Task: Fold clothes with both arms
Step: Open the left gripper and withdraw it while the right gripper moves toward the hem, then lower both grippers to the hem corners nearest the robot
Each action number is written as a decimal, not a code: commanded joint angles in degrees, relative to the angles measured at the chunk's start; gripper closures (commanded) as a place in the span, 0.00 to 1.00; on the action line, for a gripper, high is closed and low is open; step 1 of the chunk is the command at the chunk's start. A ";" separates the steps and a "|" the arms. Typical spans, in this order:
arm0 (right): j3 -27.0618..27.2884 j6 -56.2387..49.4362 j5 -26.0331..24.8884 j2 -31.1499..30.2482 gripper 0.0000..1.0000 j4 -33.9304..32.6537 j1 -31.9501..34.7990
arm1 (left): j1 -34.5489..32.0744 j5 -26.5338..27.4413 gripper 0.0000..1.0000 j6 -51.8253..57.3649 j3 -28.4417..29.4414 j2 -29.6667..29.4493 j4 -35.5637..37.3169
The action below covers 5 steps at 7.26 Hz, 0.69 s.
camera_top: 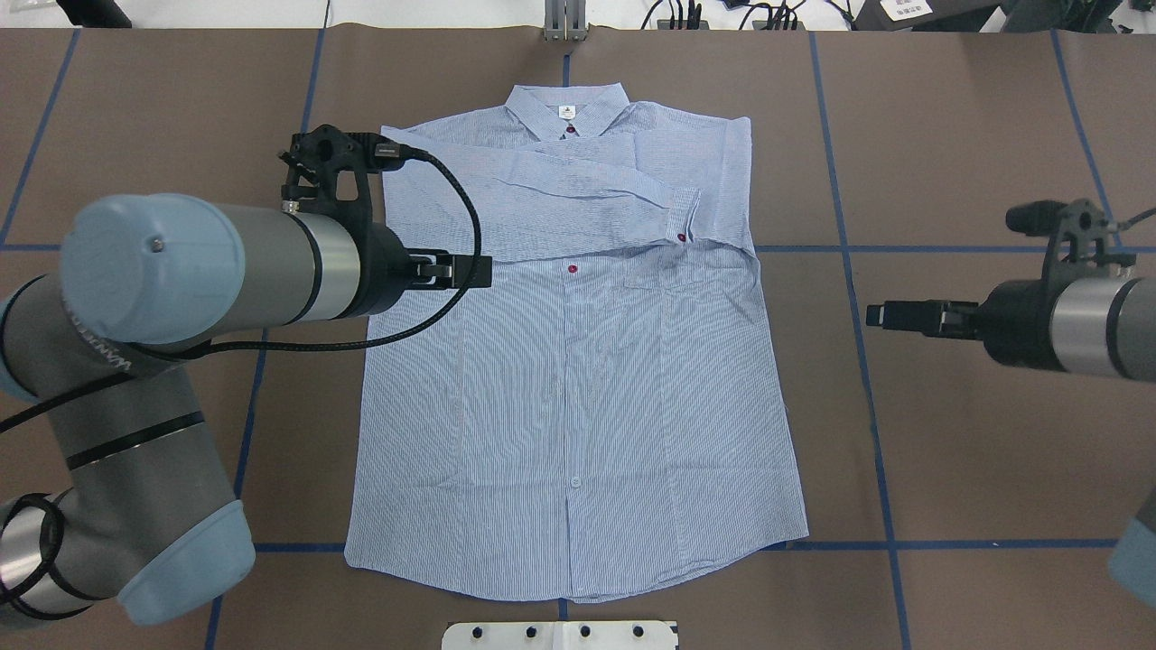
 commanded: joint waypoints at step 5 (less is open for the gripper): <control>13.84 20.46 -34.47 0.31 0.00 -29.09 -33.87 | 26.81 17.28 0.00 -23.48 -5.54 18.90 5.52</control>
